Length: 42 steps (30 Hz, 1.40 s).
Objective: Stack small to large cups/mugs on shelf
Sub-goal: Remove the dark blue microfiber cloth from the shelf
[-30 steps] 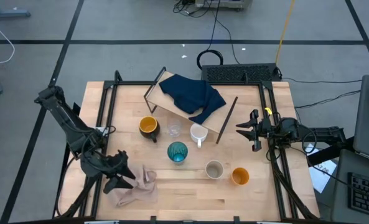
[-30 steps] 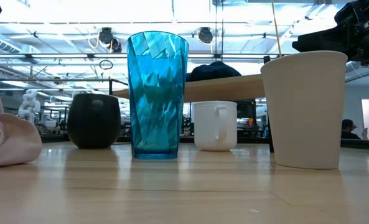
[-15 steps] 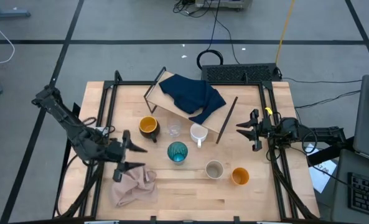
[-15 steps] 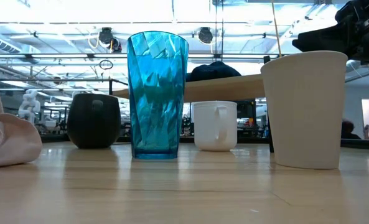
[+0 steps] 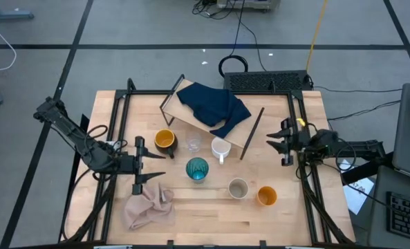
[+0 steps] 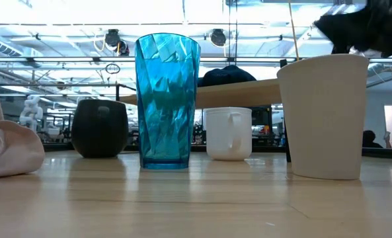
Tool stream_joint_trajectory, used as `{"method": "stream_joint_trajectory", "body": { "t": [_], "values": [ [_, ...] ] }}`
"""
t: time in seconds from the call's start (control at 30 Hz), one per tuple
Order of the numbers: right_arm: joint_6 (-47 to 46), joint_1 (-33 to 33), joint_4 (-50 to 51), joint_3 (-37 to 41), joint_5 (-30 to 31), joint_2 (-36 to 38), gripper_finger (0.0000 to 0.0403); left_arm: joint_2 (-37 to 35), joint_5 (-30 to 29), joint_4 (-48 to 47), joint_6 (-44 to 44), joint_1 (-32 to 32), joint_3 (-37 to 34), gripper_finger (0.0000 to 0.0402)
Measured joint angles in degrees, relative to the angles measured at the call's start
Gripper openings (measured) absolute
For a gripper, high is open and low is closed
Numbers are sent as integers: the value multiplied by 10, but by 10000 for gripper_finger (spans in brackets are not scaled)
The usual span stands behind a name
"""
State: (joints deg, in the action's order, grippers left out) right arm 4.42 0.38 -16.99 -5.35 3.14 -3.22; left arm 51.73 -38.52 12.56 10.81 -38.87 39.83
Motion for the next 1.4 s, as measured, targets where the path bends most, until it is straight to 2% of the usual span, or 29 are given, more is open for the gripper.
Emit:
{"method": "stream_joint_trajectory", "body": {
  "t": [0.17, 0.3, 0.5, 0.8, 1.13, 1.4],
  "values": [
    [77, 0, 36, -106, 45, -103, 98, 0, -10, -5, -8, 0, 0, 218],
    [125, 0, 54, -197, 46, -200, 98, 0, -16, -6, -8, 0, 0, 218],
    [166, -15, 193, -350, 74, -360, 98, 0, -25, -11, -11, 0, 0, 219],
    [218, -43, 353, -537, 74, -578, 98, 0, -31, -57, -65, 0, 0, 218],
    [225, -60, 499, -692, 73, -698, 105, 0, -32, -91, -88, 0, 0, 218],
    [237, -61, 525, -713, 79, -744, 184, 0, -39, -100, -84, 0, 0, 219]
  ]
}}
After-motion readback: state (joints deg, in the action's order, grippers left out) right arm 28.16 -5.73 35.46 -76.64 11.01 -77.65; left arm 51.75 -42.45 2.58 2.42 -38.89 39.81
